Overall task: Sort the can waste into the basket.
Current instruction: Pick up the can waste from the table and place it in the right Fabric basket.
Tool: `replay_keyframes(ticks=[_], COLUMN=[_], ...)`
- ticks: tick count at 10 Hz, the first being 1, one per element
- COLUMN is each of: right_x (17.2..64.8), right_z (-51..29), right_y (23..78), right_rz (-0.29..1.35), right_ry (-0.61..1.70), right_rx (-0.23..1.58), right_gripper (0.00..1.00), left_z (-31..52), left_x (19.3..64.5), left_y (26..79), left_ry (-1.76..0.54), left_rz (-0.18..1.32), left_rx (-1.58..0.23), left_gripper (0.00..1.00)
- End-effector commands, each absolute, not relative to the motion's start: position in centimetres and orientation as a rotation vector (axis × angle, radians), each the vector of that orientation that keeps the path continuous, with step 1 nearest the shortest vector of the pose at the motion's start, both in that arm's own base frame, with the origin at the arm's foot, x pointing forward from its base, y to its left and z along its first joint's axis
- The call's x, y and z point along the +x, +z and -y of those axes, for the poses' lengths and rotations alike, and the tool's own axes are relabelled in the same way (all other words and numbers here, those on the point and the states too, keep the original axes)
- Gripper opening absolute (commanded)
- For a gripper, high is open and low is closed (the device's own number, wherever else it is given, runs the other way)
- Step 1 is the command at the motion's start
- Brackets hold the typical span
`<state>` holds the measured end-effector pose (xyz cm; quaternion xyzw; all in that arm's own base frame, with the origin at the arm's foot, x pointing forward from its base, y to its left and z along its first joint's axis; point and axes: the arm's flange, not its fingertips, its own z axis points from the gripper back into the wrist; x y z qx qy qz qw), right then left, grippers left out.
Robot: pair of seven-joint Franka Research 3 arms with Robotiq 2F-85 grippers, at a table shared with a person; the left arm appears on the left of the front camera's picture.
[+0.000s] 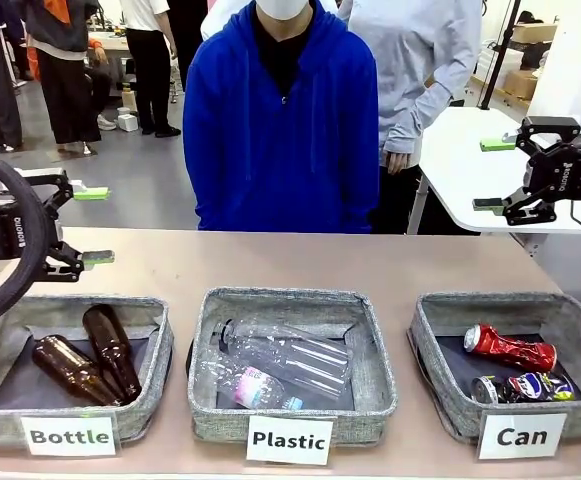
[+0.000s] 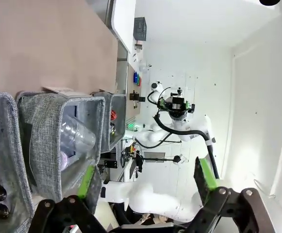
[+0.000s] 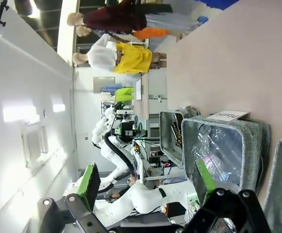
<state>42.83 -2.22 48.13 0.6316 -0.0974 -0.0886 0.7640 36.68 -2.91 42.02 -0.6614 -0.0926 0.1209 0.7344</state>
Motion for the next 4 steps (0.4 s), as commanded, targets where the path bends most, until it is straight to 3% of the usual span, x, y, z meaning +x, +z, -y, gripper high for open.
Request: replay_keyframes(ticks=[1, 4], right_x=[42.74, 42.74], right_z=[2.09, 2.09], right_y=[48.39, 48.39], right_rz=[0.211, 0.211], right_ry=[-0.187, -0.187], right_rx=[1.380, 1.380], right_gripper=[1.00, 1.00], left_z=[2.43, 2.43], left_x=[36.52, 36.52], left_y=[42.34, 42.34], left_ry=[0.263, 0.263], left_rz=[0.187, 0.187], left_rx=[-1.456, -1.456], left_gripper=[1.00, 1.00])
